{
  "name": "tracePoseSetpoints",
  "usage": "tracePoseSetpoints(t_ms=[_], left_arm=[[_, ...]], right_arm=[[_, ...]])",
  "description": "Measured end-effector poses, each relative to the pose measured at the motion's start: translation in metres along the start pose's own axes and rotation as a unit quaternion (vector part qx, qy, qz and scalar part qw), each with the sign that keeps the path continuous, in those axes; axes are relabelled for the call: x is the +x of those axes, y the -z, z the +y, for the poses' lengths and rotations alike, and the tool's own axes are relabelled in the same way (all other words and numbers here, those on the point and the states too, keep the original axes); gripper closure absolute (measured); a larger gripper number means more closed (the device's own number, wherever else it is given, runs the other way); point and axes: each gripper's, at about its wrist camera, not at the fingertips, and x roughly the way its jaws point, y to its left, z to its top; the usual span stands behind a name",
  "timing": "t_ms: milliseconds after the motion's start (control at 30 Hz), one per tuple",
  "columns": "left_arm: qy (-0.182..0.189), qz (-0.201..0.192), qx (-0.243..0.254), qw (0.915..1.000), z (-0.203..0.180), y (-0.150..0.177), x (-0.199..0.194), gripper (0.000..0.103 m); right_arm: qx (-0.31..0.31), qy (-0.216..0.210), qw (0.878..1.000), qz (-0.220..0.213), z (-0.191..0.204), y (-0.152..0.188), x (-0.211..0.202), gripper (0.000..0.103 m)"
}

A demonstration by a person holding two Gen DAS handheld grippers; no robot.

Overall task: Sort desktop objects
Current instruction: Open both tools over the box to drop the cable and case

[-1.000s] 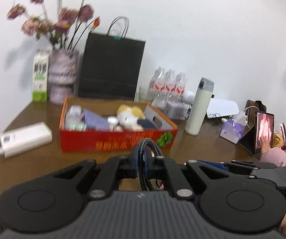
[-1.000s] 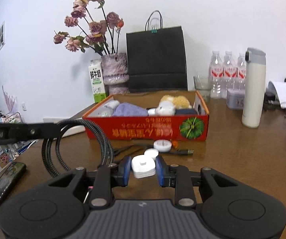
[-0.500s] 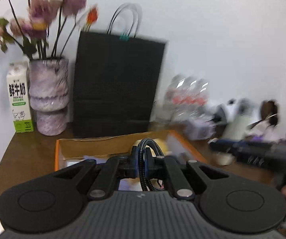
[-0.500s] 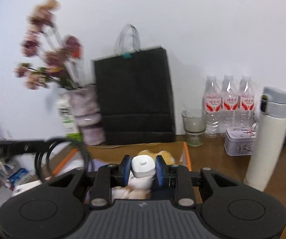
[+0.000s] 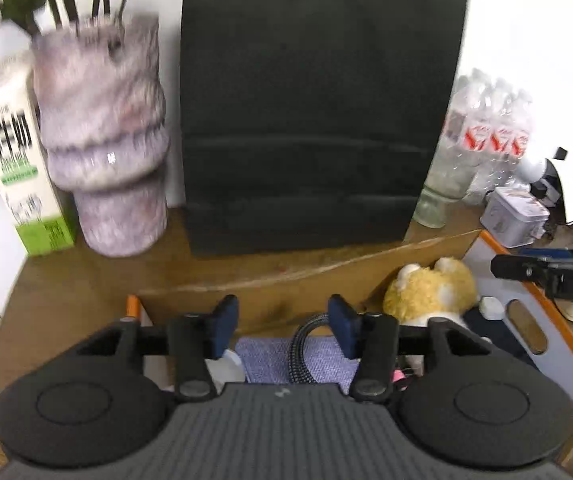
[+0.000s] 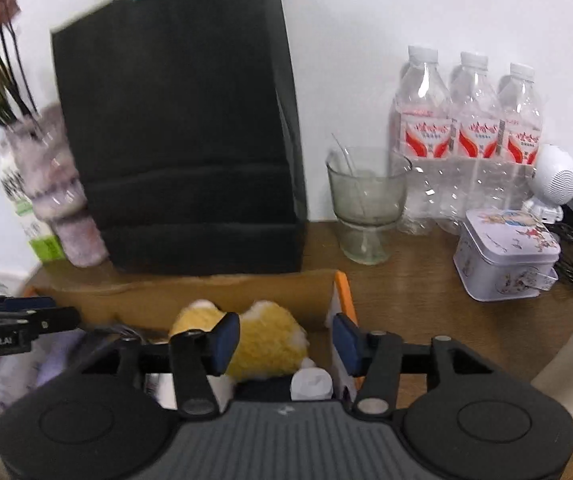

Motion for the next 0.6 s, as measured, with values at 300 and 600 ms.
tracePoseSetpoints(t_ms=[300, 600], left_arm=[[-0.053, -0.05, -0.028, 0.997, -0.014, 0.017, -0.113, 0.005], [-0.037, -0.083, -0.082, 0.9925, -0.069, 0.193, -0.205, 0.0]], right_arm=[[-0.033, -0.019, 0.999, -0.037, 0.019, 0.023, -0.094, 0.037], [-0.067, -0.047, 0.996, -0.036, 0.047, 0.164, -0.182, 0.028]])
